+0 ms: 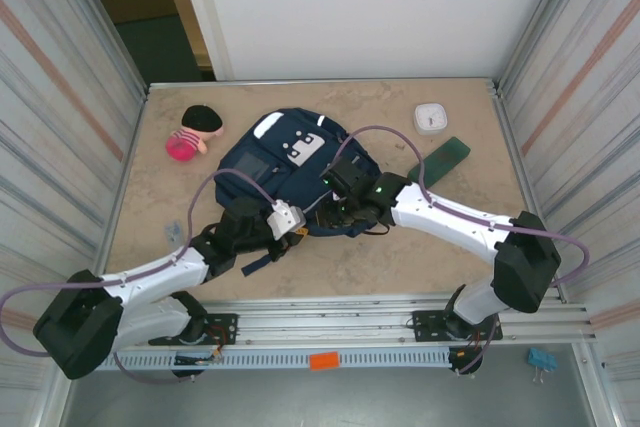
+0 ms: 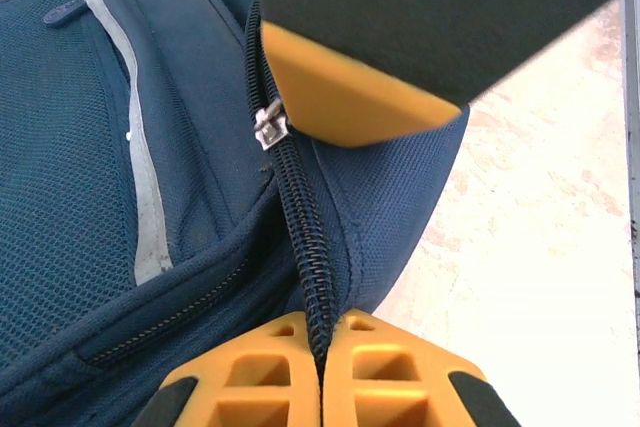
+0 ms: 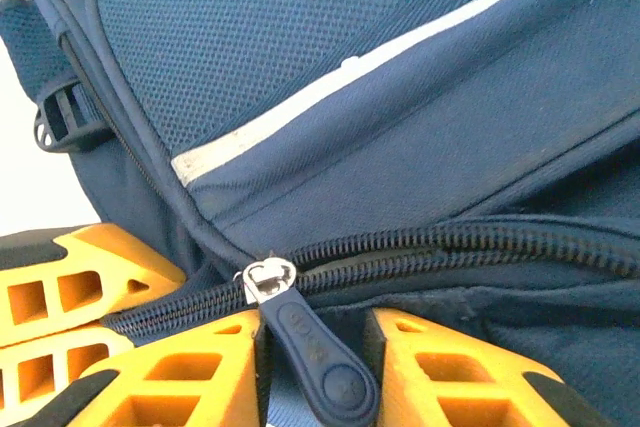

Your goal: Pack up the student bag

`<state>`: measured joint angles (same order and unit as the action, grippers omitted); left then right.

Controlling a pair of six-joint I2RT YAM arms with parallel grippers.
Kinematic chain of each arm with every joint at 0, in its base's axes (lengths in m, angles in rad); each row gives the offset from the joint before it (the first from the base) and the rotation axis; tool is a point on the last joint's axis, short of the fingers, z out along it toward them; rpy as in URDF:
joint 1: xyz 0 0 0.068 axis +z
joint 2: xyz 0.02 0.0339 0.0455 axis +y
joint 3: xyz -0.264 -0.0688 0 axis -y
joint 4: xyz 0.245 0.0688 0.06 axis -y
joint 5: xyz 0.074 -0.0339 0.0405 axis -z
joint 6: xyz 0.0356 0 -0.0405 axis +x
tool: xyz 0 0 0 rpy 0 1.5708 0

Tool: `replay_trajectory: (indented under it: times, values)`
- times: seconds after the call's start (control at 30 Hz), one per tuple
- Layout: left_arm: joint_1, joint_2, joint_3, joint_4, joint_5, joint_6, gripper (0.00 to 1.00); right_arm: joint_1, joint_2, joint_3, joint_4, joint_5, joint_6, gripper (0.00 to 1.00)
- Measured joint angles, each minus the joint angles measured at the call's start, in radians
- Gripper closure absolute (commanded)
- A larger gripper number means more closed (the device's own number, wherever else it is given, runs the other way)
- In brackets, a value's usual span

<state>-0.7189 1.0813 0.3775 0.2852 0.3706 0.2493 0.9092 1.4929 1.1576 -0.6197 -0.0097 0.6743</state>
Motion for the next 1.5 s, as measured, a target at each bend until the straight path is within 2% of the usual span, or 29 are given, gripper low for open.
replay_trajectory:
  times: [0.13,0.33,0.5,0.73,0.77,0.8,0.9,0.97,1.03,1.13,1.27,1.37,1.5]
  values:
    - [0.0,-0.01,0.0,0.0,-0.011,0.005,1.0,-0.001,0.007,0.02,-0.019,0.01,-0.018,0.86]
    - [0.0,-0.01,0.0,0.0,-0.028,0.014,1.0,-0.049,0.035,0.039,-0.03,-0.033,-0.056,0.96]
    - [0.0,-0.02,0.0,-0.023,-0.063,0.028,1.0,-0.129,0.035,0.036,-0.031,-0.109,-0.077,0.98]
    - [0.0,-0.048,0.0,-0.096,-0.17,0.029,1.0,-0.257,0.017,-0.029,0.01,-0.219,-0.081,0.99]
    - [0.0,-0.05,0.0,-0.105,-0.187,0.017,0.96,-0.267,0.015,-0.037,0.016,-0.23,-0.081,0.99]
    - [0.0,-0.053,0.0,-0.114,-0.199,0.004,0.86,-0.271,0.012,-0.044,0.026,-0.242,-0.081,0.99]
    - [0.0,-0.07,0.004,-0.15,-0.219,-0.073,0.5,-0.272,-0.003,-0.083,0.077,-0.267,-0.072,1.0]
    - [0.005,-0.093,0.015,-0.179,-0.224,-0.164,0.39,-0.269,-0.016,-0.119,0.115,-0.276,-0.05,1.0]
    - [0.006,-0.126,0.03,-0.196,-0.246,-0.291,0.33,-0.261,-0.023,-0.148,0.134,-0.275,-0.027,1.0]
    - [0.006,-0.196,0.053,-0.234,-0.344,-0.575,0.33,-0.235,-0.028,-0.174,0.155,-0.263,-0.007,1.0]
    - [0.039,-0.225,0.086,-0.382,-0.461,-1.004,0.31,-0.221,-0.051,-0.195,0.179,-0.246,0.007,1.0]
    - [0.084,-0.19,0.08,-0.446,-0.462,-1.242,0.3,-0.221,-0.061,-0.209,0.191,-0.245,0.025,1.0]
    - [0.114,-0.096,0.037,-0.417,-0.41,-1.454,0.32,-0.216,-0.067,-0.214,0.196,-0.241,0.034,1.0]
